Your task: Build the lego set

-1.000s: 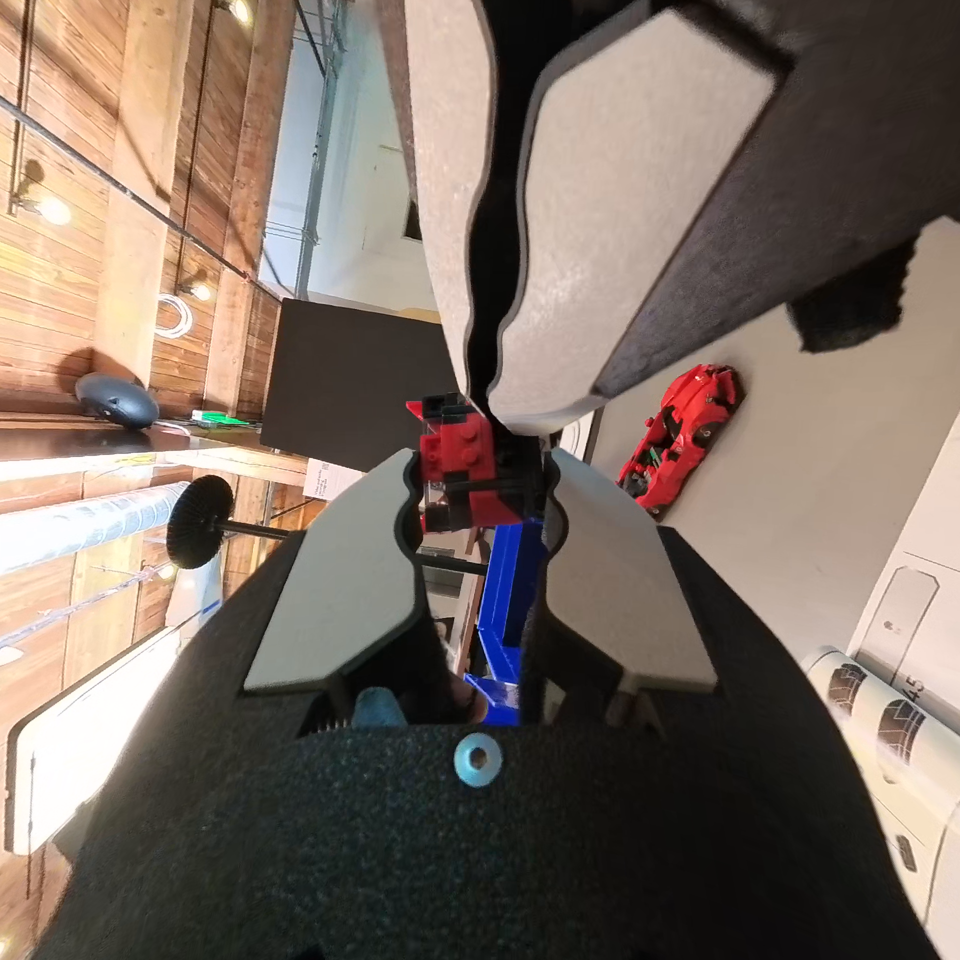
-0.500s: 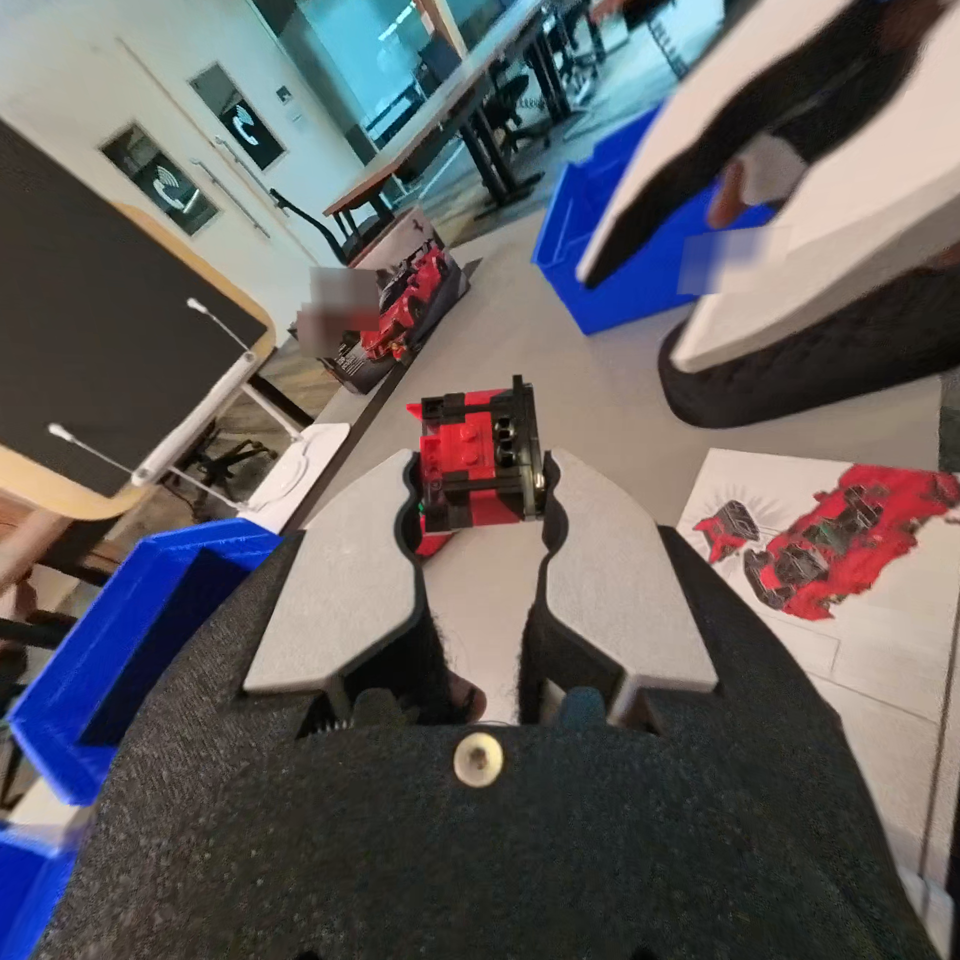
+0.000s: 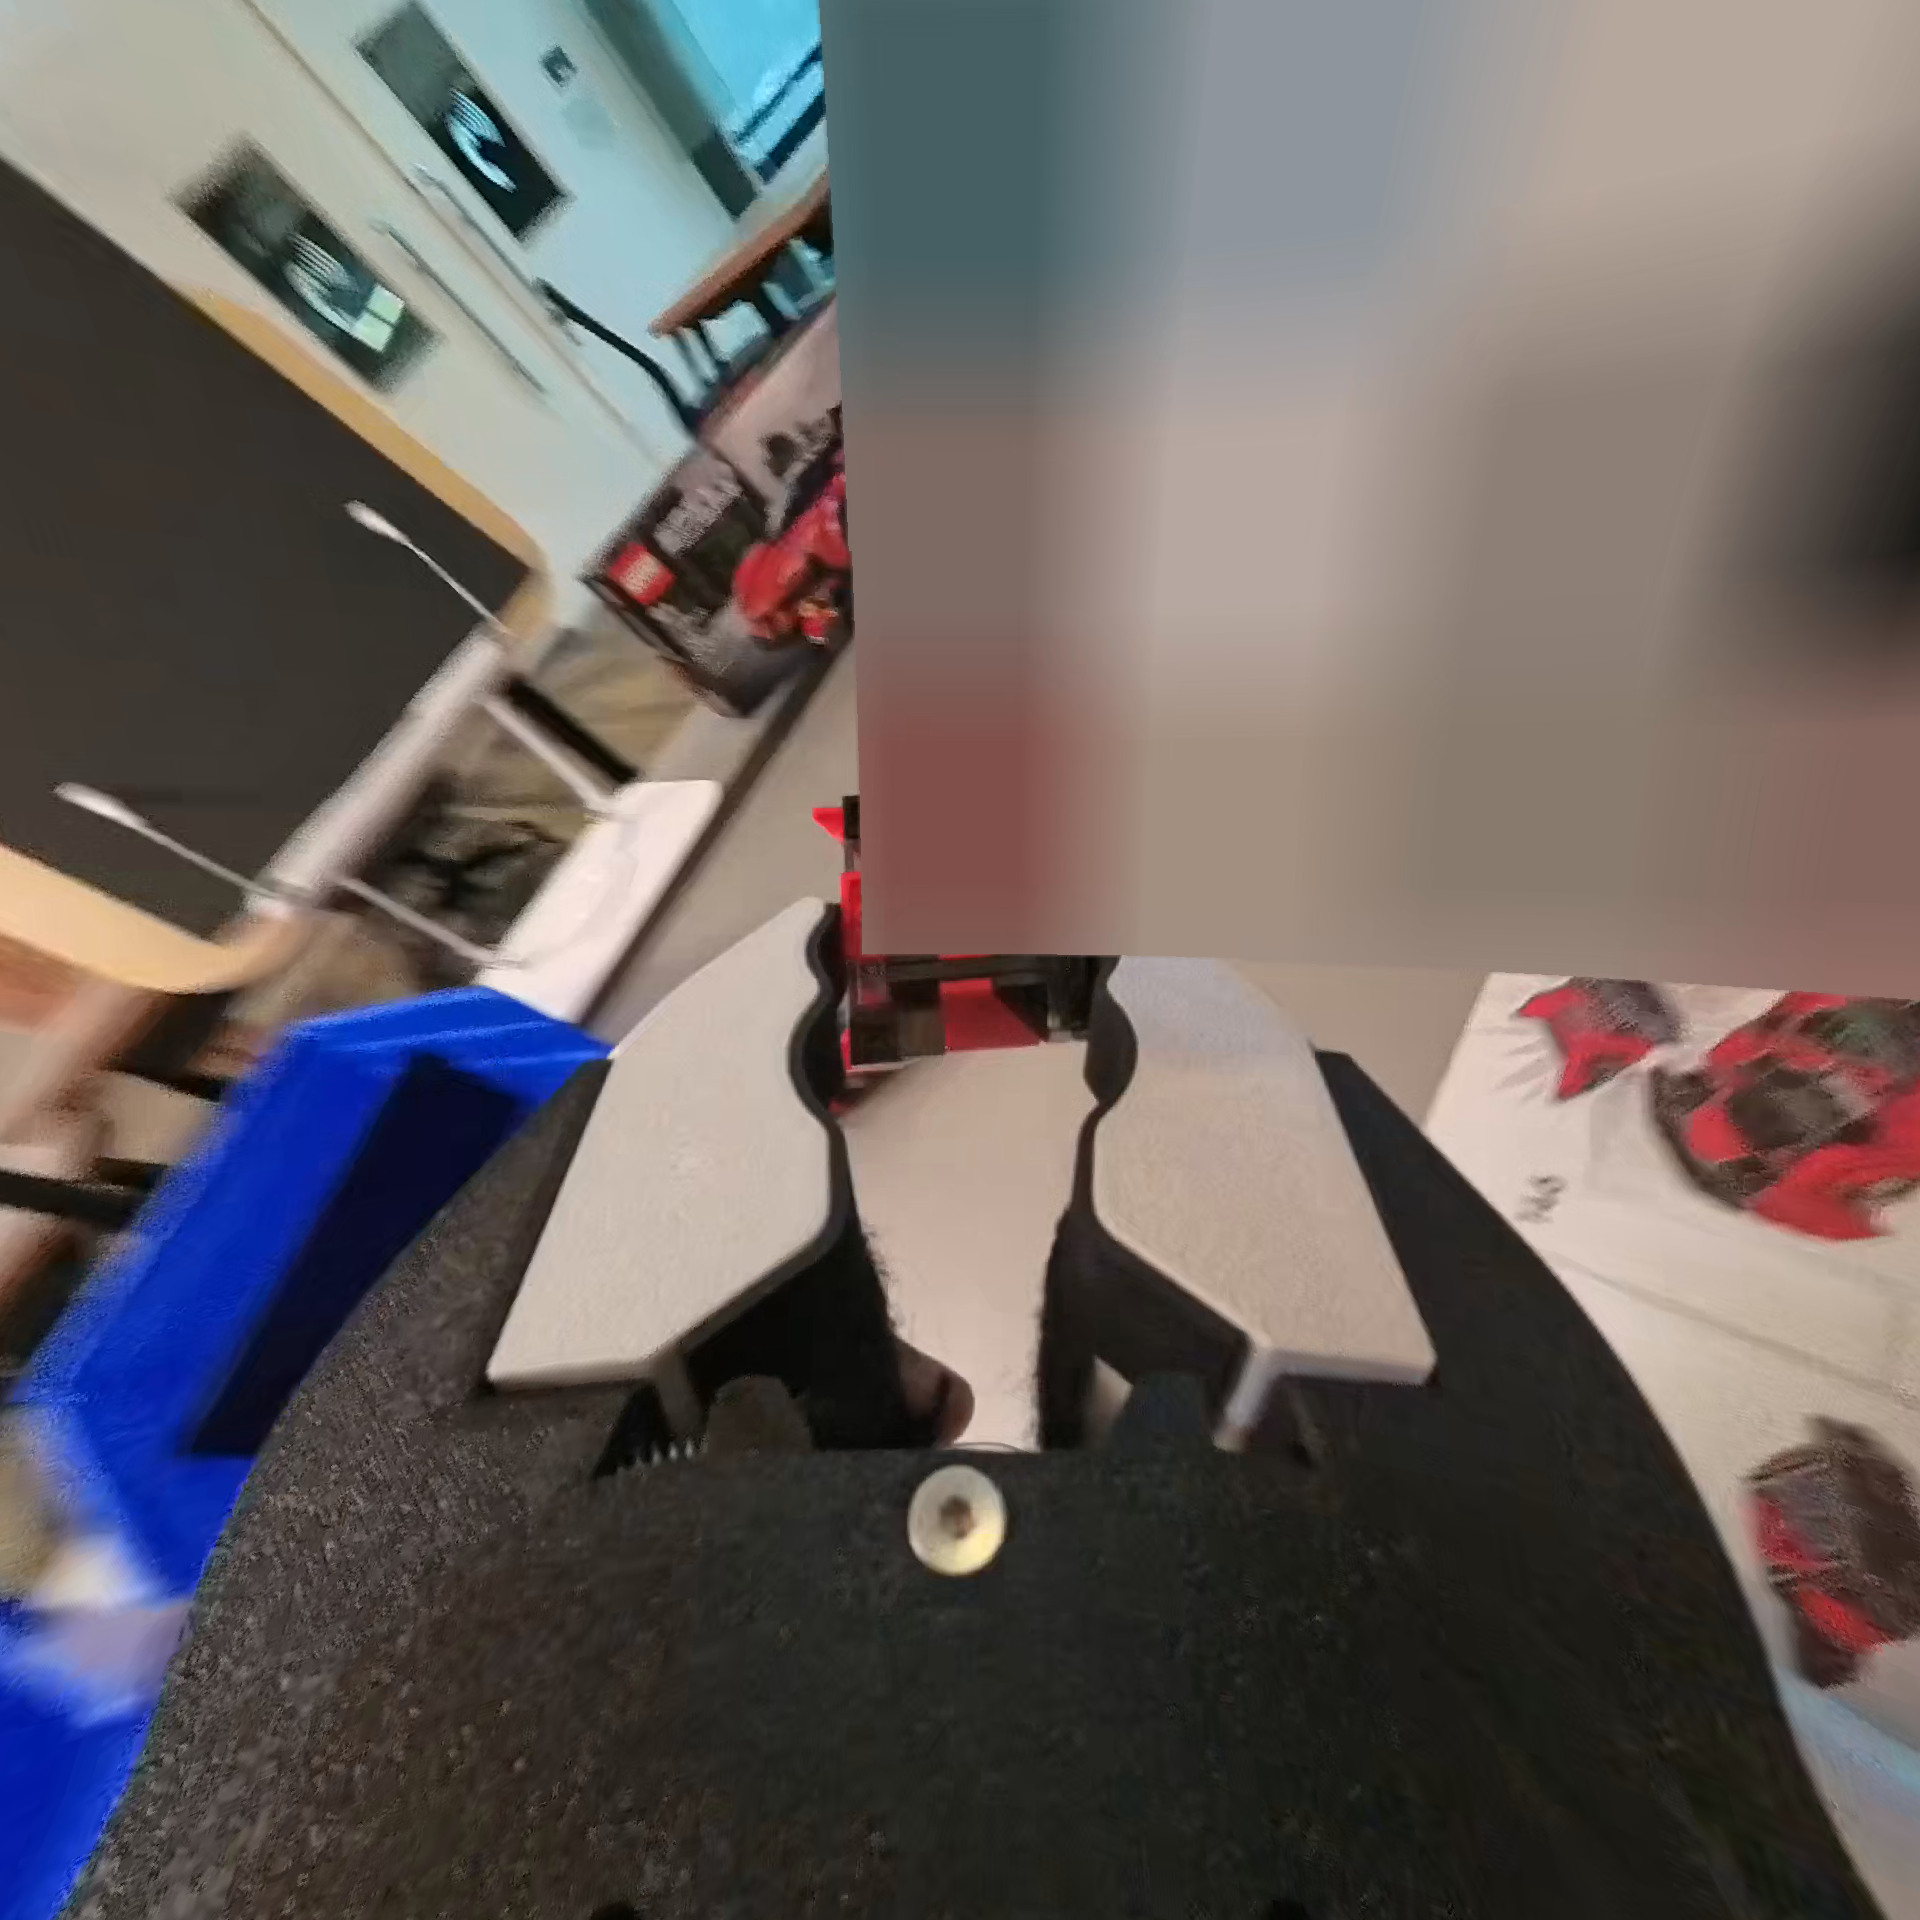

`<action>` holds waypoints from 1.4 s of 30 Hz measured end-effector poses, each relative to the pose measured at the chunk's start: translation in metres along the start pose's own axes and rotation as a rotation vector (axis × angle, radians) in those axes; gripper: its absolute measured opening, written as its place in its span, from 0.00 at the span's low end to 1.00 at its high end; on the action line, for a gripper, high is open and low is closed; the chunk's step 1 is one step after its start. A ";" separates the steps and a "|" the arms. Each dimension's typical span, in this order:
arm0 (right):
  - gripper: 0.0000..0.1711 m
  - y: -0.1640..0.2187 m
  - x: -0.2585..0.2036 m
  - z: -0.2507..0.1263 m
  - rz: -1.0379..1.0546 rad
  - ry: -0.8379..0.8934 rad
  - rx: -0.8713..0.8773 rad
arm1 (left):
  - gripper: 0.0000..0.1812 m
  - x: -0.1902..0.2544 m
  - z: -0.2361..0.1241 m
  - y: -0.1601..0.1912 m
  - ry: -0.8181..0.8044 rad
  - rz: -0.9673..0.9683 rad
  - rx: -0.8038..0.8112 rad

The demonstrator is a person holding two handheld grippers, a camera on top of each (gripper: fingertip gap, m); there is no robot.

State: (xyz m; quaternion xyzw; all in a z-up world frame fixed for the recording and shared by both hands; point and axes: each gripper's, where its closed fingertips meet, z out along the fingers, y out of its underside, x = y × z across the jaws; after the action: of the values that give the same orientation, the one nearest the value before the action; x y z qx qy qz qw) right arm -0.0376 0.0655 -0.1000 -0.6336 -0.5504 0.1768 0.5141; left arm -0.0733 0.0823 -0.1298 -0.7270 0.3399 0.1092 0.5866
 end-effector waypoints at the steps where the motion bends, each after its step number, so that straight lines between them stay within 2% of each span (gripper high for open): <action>1: 0.00 0.003 0.010 0.007 -0.021 -0.006 -0.049 | 0.24 -0.003 0.004 0.003 0.067 -0.113 0.015; 5: 0.22 0.030 0.039 0.054 -0.032 -0.155 -0.346 | 0.24 -0.030 0.019 0.017 0.364 -0.716 0.122; 7: 0.26 0.042 0.041 0.080 -0.033 -0.247 -0.438 | 0.24 -0.050 0.023 0.018 0.480 -1.032 0.232; 9: 0.24 0.051 0.044 0.106 -0.072 -0.300 -0.464 | 0.24 -0.066 0.026 0.023 0.544 -1.254 0.309; 12: 0.21 0.063 0.046 0.136 -0.052 -0.351 -0.489 | 0.24 -0.073 0.031 0.024 0.610 -1.425 0.393; 15: 0.14 0.070 0.053 0.160 -0.042 -0.356 -0.495 | 0.25 -0.076 0.038 0.022 0.717 -1.585 0.470; 17: 0.05 0.074 0.056 0.171 -0.037 -0.367 -0.516 | 0.25 -0.076 0.045 0.024 0.771 -1.676 0.498; 18: 0.00 0.076 0.058 0.176 -0.034 -0.364 -0.529 | 0.24 -0.076 0.049 0.025 0.796 -1.714 0.504; 22: 0.00 0.084 0.060 0.188 -0.034 -0.372 -0.564 | 0.24 -0.082 0.061 0.029 0.816 -1.785 0.534; 24: 0.05 0.085 0.059 0.194 -0.026 -0.391 -0.559 | 0.24 -0.085 0.062 0.030 0.818 -1.791 0.544; 27: 0.00 0.088 0.058 0.203 -0.037 -0.426 -0.551 | 0.24 -0.088 0.065 0.035 0.802 -1.791 0.535; 31: 0.00 0.093 0.056 0.212 -0.017 -0.491 -0.555 | 0.24 -0.093 0.064 0.039 0.798 -1.786 0.548; 42: 0.00 0.101 0.055 0.225 -0.004 -0.497 -0.580 | 0.24 -0.095 0.064 0.046 0.804 -1.789 0.560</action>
State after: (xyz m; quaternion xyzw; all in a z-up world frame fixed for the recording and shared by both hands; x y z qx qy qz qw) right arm -0.1447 0.2300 -0.2588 -0.6893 -0.6869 0.1609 0.1647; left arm -0.1571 0.1726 -0.1309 -0.5340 -0.1428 -0.7048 0.4447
